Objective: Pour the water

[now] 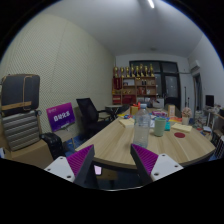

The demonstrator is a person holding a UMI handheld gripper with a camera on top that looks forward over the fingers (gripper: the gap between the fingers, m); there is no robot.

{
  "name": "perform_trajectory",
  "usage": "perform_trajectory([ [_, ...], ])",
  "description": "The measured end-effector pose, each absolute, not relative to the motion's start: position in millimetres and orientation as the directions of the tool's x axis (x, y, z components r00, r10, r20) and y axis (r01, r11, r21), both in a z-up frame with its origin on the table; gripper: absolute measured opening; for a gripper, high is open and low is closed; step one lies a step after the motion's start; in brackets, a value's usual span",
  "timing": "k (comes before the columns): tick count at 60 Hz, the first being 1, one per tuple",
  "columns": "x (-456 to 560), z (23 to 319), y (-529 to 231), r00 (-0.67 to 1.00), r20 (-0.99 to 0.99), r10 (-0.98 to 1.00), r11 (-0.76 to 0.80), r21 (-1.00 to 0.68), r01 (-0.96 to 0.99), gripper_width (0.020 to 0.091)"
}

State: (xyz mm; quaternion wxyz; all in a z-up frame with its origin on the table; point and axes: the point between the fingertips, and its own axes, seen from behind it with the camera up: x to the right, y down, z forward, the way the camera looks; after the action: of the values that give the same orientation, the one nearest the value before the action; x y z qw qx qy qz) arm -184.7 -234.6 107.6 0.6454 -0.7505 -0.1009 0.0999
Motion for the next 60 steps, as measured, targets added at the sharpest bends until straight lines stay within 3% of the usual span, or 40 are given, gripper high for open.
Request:
perform_trajectory([
  [13, -166, 113, -218, 0.965, -0.026, 0.26, -0.128, -0.992, 0.007, 0.0817],
  [37, -98, 109, -86, 0.986, 0.081, 0.147, -0.063, -0.994, 0.091, 0.0818],
  [51, -100, 71, -23, 0.987, 0.043, 0.152, -0.14, -0.988, 0.065, 0.0815],
  [58, -99, 65, 9, 0.989, 0.03, 0.142, -0.145, -0.988, 0.051, 0.0826],
  [60, -103, 53, 12, 0.99, 0.0, 0.139, -0.209, -0.977, 0.029, 0.0834],
])
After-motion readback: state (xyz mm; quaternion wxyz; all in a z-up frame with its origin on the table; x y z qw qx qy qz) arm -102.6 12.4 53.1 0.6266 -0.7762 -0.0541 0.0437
